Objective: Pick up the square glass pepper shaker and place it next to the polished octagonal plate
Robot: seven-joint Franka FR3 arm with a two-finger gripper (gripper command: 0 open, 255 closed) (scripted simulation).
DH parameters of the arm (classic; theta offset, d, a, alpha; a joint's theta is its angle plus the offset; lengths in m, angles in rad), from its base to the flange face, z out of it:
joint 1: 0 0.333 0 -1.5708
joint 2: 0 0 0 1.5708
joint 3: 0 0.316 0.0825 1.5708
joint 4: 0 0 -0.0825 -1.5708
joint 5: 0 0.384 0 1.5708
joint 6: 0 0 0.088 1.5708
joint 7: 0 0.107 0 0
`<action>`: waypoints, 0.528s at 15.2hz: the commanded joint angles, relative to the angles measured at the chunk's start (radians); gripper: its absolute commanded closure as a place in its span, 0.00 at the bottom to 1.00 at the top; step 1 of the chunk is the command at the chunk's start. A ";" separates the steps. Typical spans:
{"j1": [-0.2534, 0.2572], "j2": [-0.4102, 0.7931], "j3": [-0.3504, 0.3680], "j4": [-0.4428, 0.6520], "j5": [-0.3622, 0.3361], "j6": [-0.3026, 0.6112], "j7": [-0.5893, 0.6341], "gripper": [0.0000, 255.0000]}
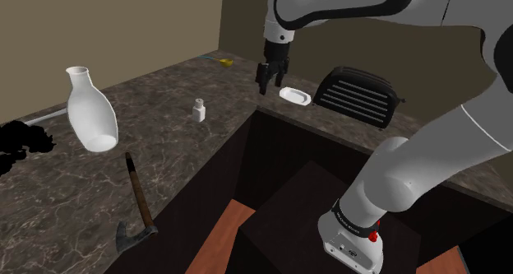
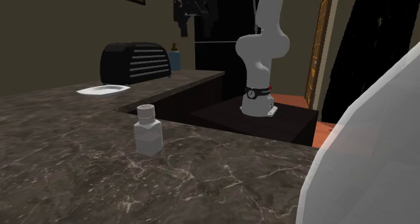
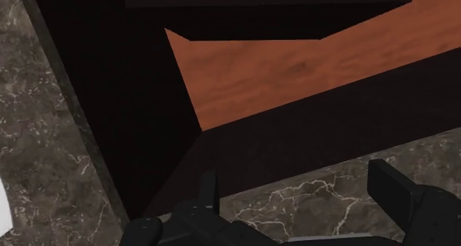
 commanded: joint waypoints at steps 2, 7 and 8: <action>0.012 0.121 0.013 0.071 0.010 0.036 0.017 0.00; 0.028 0.324 0.032 0.231 0.019 0.056 0.038 0.00; 0.031 0.365 0.035 0.267 0.020 0.057 0.042 0.00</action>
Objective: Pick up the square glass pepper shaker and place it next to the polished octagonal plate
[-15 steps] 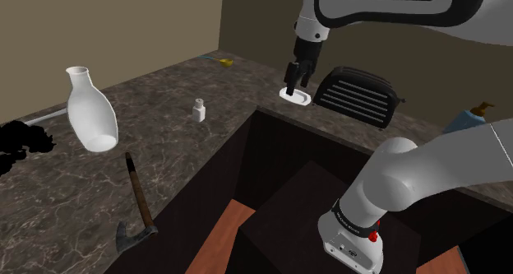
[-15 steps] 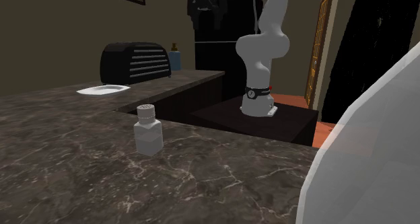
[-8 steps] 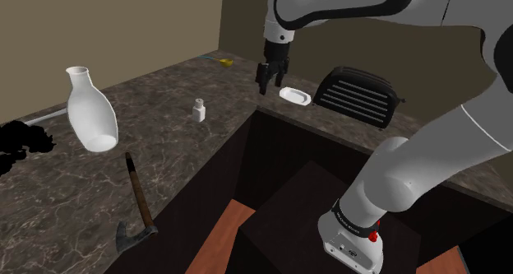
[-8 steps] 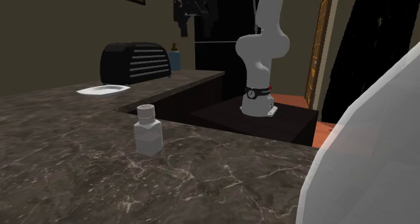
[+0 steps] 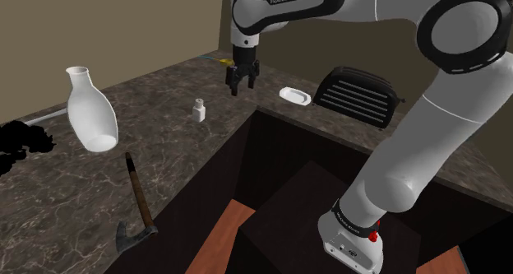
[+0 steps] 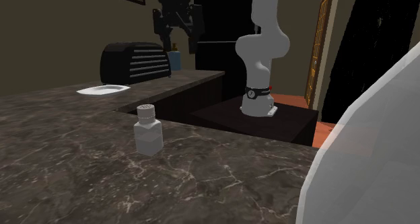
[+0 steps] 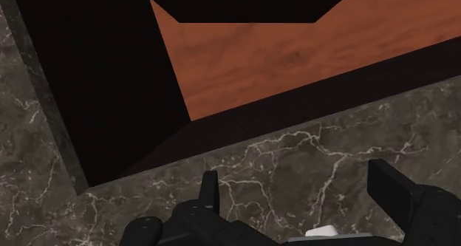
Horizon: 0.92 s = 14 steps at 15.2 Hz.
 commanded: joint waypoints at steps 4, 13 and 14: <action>0.018 0.202 0.017 0.180 0.004 0.001 0.024 0.00; 0.054 0.619 0.035 0.674 0.003 -0.116 0.048 0.00; 0.059 0.675 0.036 0.750 0.002 -0.142 0.050 0.00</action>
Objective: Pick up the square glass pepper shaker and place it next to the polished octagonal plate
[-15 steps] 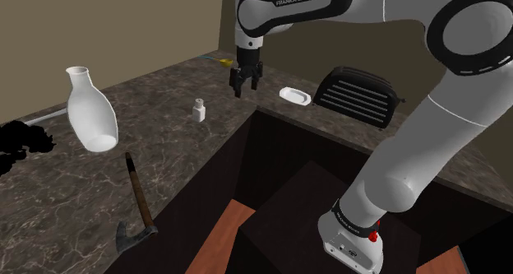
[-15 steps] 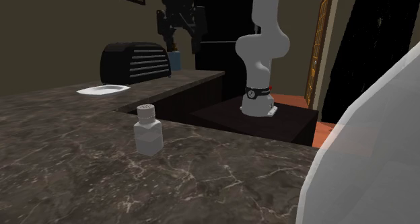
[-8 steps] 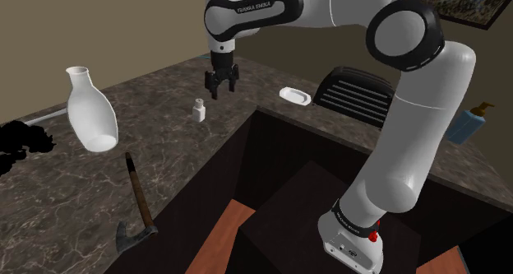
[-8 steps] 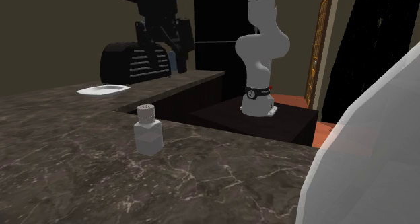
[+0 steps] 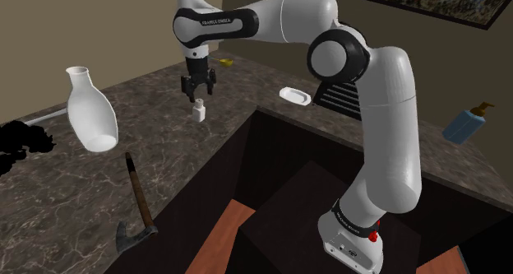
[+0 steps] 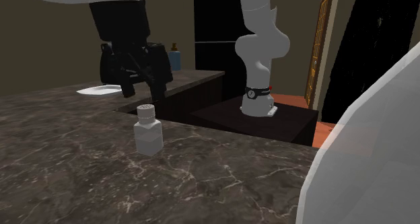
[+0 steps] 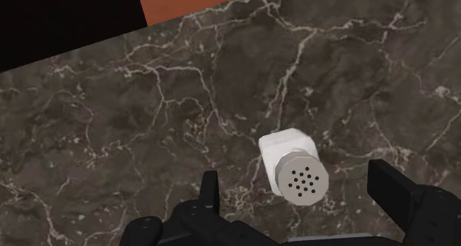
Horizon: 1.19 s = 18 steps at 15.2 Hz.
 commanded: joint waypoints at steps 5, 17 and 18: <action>0.012 0.135 0.003 0.150 -0.001 -0.025 0.006 0.00; 0.010 0.129 0.003 0.078 -0.002 0.040 0.007 0.00; 0.010 0.129 0.003 0.078 -0.002 0.040 0.007 1.00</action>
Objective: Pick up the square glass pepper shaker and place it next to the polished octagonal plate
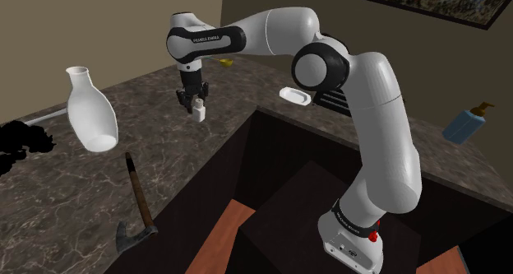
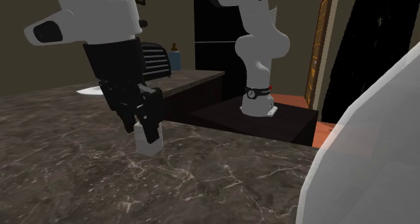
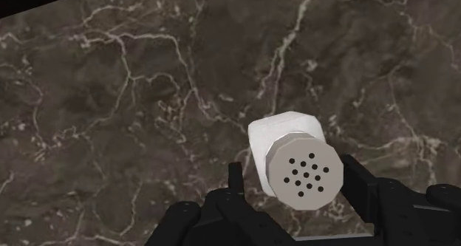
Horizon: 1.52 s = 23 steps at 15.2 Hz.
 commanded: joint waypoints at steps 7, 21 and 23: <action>0.000 0.000 0.000 0.000 0.000 0.000 0.000 1.00; 0.002 -0.028 0.001 0.115 0.002 -0.143 -0.005 1.00; 0.002 -0.028 0.001 0.141 0.002 -0.169 -0.005 1.00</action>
